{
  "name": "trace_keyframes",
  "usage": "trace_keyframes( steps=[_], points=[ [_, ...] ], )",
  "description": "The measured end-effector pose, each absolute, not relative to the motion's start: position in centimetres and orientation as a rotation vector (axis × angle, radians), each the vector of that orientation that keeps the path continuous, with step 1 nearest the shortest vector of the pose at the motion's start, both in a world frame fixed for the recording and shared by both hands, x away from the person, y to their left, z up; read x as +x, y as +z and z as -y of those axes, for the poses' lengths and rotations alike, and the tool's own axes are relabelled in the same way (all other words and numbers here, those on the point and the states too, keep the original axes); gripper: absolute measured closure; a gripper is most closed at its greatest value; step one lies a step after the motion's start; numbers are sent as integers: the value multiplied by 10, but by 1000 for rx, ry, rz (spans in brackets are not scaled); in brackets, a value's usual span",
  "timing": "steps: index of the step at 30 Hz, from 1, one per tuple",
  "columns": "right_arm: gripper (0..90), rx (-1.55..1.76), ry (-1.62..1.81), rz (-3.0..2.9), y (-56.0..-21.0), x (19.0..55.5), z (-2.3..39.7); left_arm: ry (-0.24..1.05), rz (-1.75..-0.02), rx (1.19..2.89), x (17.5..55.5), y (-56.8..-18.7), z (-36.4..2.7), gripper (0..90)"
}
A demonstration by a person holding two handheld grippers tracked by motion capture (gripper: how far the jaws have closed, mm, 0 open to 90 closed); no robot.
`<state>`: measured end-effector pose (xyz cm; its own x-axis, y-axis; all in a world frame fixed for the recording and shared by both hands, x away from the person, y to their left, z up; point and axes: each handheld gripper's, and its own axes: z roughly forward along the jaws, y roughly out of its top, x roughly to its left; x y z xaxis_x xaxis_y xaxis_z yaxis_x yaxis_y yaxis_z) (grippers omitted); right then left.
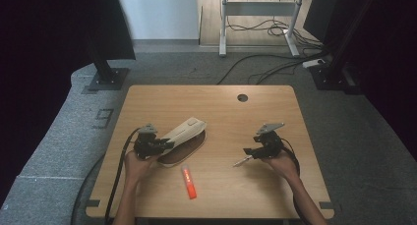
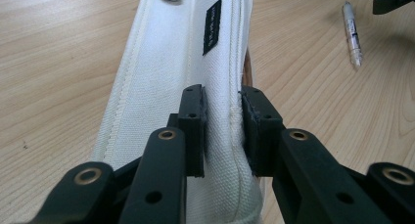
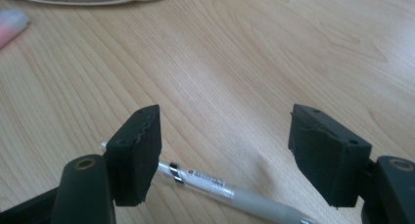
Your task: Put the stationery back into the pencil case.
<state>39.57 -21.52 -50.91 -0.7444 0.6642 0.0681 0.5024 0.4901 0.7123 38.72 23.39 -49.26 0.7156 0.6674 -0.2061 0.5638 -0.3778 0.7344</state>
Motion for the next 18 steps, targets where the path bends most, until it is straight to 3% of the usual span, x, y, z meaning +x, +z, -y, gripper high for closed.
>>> trace_keyframes(
  steps=[18],
  points=[
    [287, 1055, 1069, -2538, -531, 392, 228, 156, -933, 2081, 387, -493, -233, 724]
  ],
)
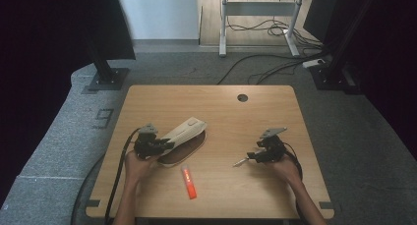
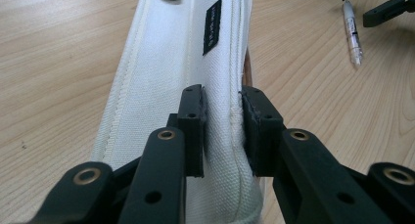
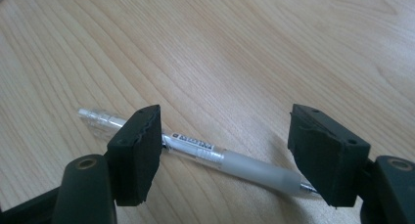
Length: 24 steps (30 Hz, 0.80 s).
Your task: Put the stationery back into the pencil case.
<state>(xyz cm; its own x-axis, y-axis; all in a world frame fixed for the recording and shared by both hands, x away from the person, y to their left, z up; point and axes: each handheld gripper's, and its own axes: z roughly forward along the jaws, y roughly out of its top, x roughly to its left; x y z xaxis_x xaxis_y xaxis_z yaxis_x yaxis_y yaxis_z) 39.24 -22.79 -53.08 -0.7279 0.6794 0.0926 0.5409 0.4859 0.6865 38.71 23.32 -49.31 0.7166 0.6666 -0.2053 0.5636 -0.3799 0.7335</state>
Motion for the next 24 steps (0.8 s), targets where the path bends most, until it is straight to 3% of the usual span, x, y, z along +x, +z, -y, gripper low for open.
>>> trace_keyframes(
  steps=[12, 24],
  points=[
    [304, 1068, 1046, -2553, -541, 397, 231, 151, -932, 2082, 387, -493, -233, 721],
    [376, 1031, 1029, -2554, -541, 407, 223, 148, -929, 2084, 387, -494, -233, 716]
  ],
)
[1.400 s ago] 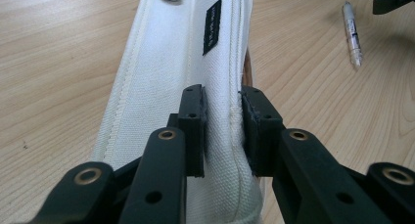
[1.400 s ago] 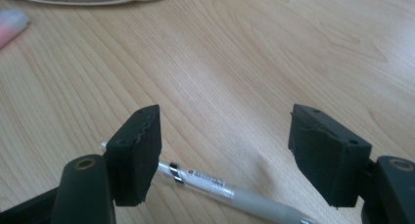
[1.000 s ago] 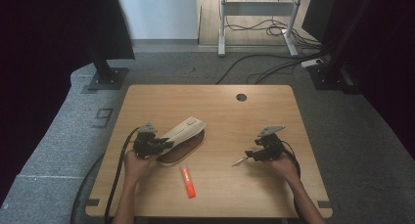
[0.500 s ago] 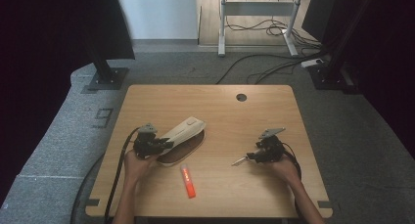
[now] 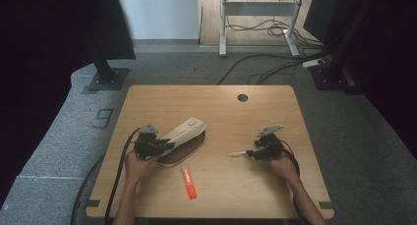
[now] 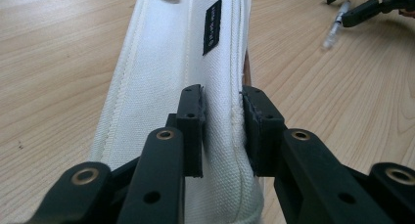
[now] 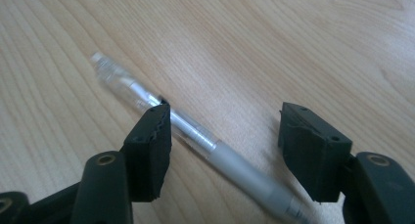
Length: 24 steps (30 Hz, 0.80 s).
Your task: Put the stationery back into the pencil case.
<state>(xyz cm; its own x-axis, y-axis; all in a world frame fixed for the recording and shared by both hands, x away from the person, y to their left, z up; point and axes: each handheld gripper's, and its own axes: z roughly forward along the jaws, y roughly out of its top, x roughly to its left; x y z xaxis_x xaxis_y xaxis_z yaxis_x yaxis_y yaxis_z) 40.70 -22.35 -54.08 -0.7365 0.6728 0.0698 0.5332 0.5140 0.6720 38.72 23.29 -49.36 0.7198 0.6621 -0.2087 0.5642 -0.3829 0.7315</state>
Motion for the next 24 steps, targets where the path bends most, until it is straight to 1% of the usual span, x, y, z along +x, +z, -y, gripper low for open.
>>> trace_keyframes(
  steps=[3, 6, 9, 16, 20, 24],
  points=[
    [403, 1008, 1017, -2553, -541, 409, 220, 147, -928, 2085, 387, -494, -233, 716],
    [448, 1000, 1017, -2561, -540, 409, 218, 147, -928, 2085, 387, -494, -233, 715],
    [525, 998, 1023, -2560, -540, 408, 216, 147, -927, 2086, 387, -494, -233, 714],
    [645, 966, 970, -2594, -536, 404, 217, 147, -926, 2090, 387, -494, -232, 712],
    [695, 957, 944, -2613, -535, 403, 220, 148, -926, 2091, 387, -494, -232, 711],
    [726, 953, 943, -2635, -534, 401, 222, 148, -925, 2093, 387, -494, -232, 709]
  ],
)
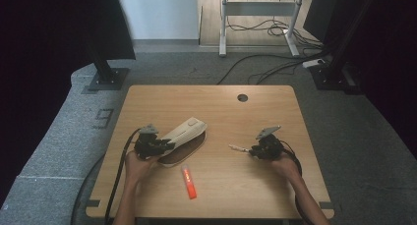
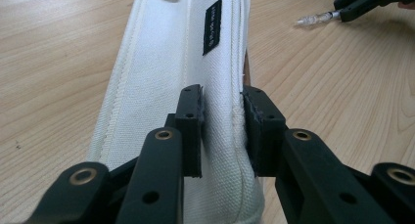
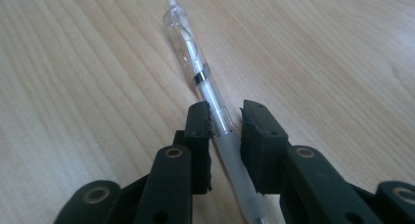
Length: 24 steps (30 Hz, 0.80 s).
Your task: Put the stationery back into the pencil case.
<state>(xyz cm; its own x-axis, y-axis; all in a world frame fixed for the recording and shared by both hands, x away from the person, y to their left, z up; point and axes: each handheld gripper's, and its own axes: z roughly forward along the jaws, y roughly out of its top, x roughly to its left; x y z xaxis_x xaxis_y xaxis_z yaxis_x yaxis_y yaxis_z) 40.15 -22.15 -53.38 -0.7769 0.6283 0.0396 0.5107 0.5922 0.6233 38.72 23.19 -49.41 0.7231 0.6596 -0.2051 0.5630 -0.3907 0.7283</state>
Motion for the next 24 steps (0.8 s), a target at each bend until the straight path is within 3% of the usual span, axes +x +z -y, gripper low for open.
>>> trace_keyframes(
  steps=[11, 18, 24],
  points=[
    [698, 894, 862, -2736, -528, 399, 215, 147, -922, 2098, 387, -494, -231, 704],
    [776, 861, 863, -2731, -529, 399, 219, 149, -920, 2101, 387, -494, -231, 701],
    [783, 924, 851, -2706, -528, 397, 219, 149, -921, 2099, 387, -494, -231, 702]
  ],
)
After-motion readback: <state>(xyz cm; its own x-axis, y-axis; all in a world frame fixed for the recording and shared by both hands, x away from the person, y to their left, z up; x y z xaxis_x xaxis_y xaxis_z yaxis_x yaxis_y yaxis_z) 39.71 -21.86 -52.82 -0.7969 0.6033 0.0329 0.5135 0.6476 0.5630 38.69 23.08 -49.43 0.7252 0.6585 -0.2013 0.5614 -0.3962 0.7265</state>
